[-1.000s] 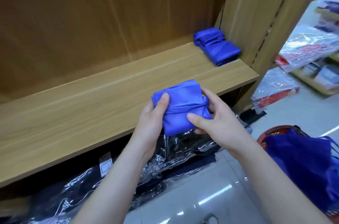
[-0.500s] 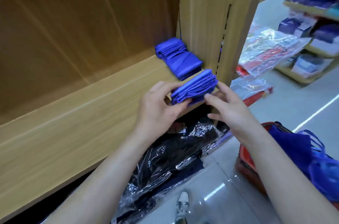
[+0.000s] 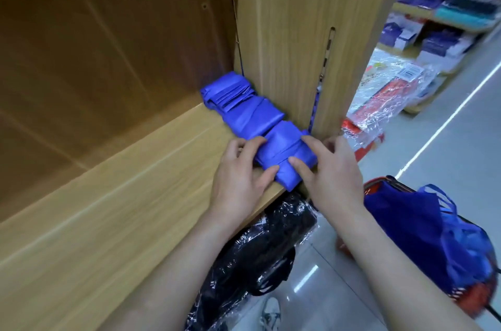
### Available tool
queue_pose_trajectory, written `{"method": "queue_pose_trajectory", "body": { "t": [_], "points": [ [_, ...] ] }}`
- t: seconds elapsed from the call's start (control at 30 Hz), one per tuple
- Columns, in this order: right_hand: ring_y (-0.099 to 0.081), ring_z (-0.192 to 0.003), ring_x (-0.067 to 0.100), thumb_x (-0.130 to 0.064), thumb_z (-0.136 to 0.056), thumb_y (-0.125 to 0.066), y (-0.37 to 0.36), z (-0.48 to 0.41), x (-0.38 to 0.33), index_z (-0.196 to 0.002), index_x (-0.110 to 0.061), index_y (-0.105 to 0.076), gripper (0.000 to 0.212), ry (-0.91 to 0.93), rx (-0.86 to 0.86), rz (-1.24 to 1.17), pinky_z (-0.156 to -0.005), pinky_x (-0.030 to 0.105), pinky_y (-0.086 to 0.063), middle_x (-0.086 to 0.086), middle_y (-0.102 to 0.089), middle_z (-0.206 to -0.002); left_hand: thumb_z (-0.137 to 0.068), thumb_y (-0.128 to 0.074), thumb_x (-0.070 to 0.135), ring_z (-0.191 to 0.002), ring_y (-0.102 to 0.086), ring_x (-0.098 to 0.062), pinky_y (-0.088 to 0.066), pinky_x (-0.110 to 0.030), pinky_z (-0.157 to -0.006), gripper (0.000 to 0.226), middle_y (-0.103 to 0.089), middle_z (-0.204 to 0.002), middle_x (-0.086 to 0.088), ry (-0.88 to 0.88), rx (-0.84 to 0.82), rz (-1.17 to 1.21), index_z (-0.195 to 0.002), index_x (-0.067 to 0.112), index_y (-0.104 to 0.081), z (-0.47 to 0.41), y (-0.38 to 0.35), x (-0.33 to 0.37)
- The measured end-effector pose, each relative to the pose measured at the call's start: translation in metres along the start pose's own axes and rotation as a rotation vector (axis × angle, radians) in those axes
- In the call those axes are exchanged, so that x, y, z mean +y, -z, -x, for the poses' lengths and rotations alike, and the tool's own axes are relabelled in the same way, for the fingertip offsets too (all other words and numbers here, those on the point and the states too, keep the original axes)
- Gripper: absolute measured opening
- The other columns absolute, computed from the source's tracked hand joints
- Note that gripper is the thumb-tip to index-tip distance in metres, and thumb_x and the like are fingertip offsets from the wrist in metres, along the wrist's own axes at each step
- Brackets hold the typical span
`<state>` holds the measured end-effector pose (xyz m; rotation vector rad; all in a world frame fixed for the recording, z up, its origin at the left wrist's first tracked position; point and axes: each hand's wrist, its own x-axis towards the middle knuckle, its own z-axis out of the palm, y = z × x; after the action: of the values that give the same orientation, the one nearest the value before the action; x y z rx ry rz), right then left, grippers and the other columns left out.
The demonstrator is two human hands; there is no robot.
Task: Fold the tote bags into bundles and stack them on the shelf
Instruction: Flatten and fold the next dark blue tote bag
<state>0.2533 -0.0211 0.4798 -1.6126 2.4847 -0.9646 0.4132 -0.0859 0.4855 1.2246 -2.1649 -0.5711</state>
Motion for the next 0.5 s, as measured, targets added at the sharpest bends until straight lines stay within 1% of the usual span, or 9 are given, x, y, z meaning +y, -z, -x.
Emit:
{"method": "queue_pose_trajectory", "body": {
  "t": [0.07, 0.1, 0.17, 0.27, 0.33, 0.43, 0.5],
  "points": [
    [-0.052, -0.088, 0.030, -0.045, -0.084, -0.068, -0.003, -0.001, -0.001, -0.124, -0.023, -0.063, 0.046, 0.001, 0.027, 0.043, -0.065, 0.038, -0.048, 0.009, -0.046, -0.101, -0.081, -0.073, 0.035, -0.096, -0.058, -0.021, -0.048, -0.030, -0.082, 0.047, -0.051, -0.113, -0.006, -0.052, -0.034, -0.041, -0.124, 0.021, -0.063, -0.003, -0.003, -0.004],
    [-0.051, -0.082, 0.028, -0.044, -0.084, -0.069, -0.004, 0.000, -0.003, -0.124, -0.022, -0.064, 0.045, -0.005, 0.038, 0.031, -0.063, 0.036, -0.047, 0.008, -0.045, -0.101, -0.081, -0.071, 0.036, -0.094, -0.059, -0.023, -0.050, -0.031, -0.080, 0.046, -0.051, -0.112, -0.007, -0.063, -0.037, -0.057, -0.123, 0.020, -0.064, -0.004, -0.004, -0.005],
    [-0.044, -0.074, 0.019, -0.039, -0.083, -0.072, -0.010, 0.001, -0.006, -0.121, -0.019, -0.065, 0.044, -0.007, 0.082, -0.033, -0.062, 0.029, -0.041, 0.009, -0.044, -0.103, -0.082, -0.066, 0.041, -0.092, -0.059, -0.026, -0.054, -0.036, -0.075, 0.045, -0.053, -0.108, -0.009, -0.073, -0.039, -0.102, -0.121, 0.019, -0.066, -0.009, -0.005, -0.008],
    [-0.038, -0.073, 0.012, -0.033, -0.082, -0.075, -0.017, 0.003, -0.008, -0.111, -0.014, -0.068, 0.036, 0.014, 0.150, -0.079, -0.062, 0.022, -0.036, 0.010, -0.044, -0.101, -0.084, -0.061, 0.046, -0.094, -0.054, -0.027, -0.054, -0.036, -0.062, 0.041, -0.051, -0.102, -0.007, -0.126, -0.005, -0.273, -0.118, 0.023, -0.066, -0.013, -0.004, -0.011],
    [-0.042, -0.071, 0.013, -0.033, -0.083, -0.074, -0.019, 0.002, -0.007, -0.108, -0.013, -0.069, 0.032, 0.023, 0.139, -0.098, -0.062, 0.022, -0.037, 0.009, -0.045, -0.100, -0.083, -0.057, 0.048, -0.092, -0.050, -0.025, -0.051, -0.034, -0.058, 0.042, -0.047, -0.099, -0.005, -0.136, 0.019, -0.334, -0.117, 0.026, -0.066, -0.014, -0.002, -0.012],
    [-0.058, -0.068, 0.019, -0.034, -0.089, -0.065, -0.012, 0.001, -0.003, -0.112, -0.015, -0.068, 0.030, 0.037, 0.074, -0.158, -0.064, 0.024, -0.042, 0.005, -0.047, -0.103, -0.083, -0.058, 0.047, -0.090, -0.049, -0.024, -0.049, -0.034, -0.059, 0.042, -0.045, -0.095, -0.003, -0.132, 0.003, -0.336, -0.118, 0.025, -0.065, -0.015, 0.001, -0.009],
    [-0.059, -0.070, 0.014, -0.034, -0.090, -0.058, 0.000, 0.003, 0.003, -0.113, -0.019, -0.068, 0.029, 0.046, 0.066, -0.219, -0.066, 0.030, -0.049, 0.001, -0.049, -0.102, -0.084, -0.059, 0.045, -0.090, -0.052, -0.024, -0.047, -0.032, -0.060, 0.040, -0.046, -0.095, -0.002, -0.139, -0.012, -0.317, -0.117, 0.023, -0.064, -0.014, 0.004, -0.004]
  ]
}}
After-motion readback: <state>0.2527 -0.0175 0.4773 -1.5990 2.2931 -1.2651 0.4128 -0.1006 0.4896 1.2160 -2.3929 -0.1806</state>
